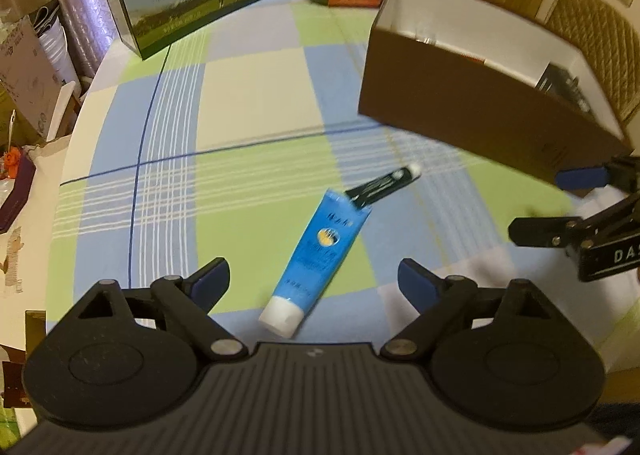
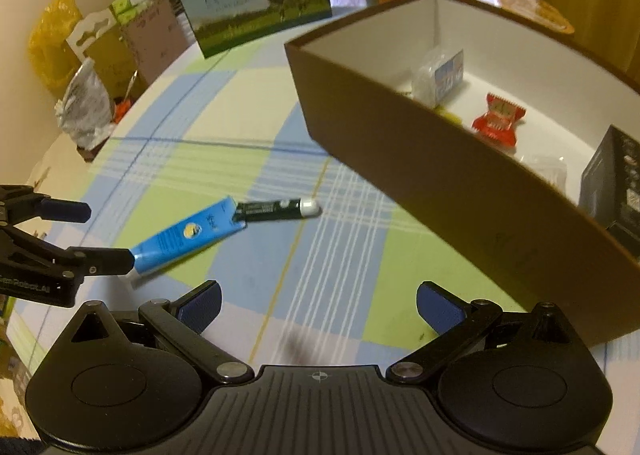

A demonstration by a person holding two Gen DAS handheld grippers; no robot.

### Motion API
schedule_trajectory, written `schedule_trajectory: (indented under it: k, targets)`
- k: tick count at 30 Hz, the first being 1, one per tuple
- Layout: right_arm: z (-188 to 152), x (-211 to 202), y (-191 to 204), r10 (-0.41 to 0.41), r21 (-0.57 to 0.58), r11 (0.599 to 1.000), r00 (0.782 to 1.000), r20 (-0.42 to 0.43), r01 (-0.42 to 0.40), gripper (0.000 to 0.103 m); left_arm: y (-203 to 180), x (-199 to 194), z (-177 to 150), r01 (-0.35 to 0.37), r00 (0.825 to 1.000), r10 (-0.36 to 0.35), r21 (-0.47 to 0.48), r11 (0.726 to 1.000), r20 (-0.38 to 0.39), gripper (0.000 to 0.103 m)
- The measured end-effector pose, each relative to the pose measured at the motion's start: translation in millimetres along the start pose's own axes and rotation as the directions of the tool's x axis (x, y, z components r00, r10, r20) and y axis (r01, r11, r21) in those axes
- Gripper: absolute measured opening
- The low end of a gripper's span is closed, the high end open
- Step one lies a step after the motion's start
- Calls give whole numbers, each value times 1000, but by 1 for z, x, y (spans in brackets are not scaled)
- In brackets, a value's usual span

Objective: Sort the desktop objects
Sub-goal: 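Withdraw both grippers from the brown box back over the remaining tubes, then grasp the blue hand-cream tube with the left gripper while the right grasps the dark green tube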

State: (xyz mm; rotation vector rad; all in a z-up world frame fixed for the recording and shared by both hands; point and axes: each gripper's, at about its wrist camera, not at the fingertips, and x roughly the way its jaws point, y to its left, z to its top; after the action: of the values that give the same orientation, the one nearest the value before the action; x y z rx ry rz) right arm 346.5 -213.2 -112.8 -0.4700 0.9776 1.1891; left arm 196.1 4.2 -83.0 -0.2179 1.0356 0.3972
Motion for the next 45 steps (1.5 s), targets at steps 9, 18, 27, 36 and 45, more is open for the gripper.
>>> schedule_trajectory:
  k: [9, 18, 27, 36, 45]
  targets:
    - [-1, 18, -5, -11, -23, 1000, 999, -45, 10, 101, -2, 34, -9, -22, 999, 24, 58, 998, -35, 71]
    - [10, 30, -8, -2, -43, 999, 998, -56, -1, 101, -9, 62, -7, -6, 999, 13, 140, 990, -50, 47]
    - [27, 48, 10, 36, -169, 985, 999, -33, -41, 101, 2, 75, -9, -23, 998, 29, 90, 996, -61, 30]
    - [41, 85, 29, 40, -364, 930, 999, -18, -44, 74, 49, 71, -7, -108, 991, 92, -168, 980, -98, 30]
    - [46, 111, 39, 56, -461, 884, 997, -46, -71, 32, 66, 68, -9, -130, 988, 103, -248, 960, -118, 31]
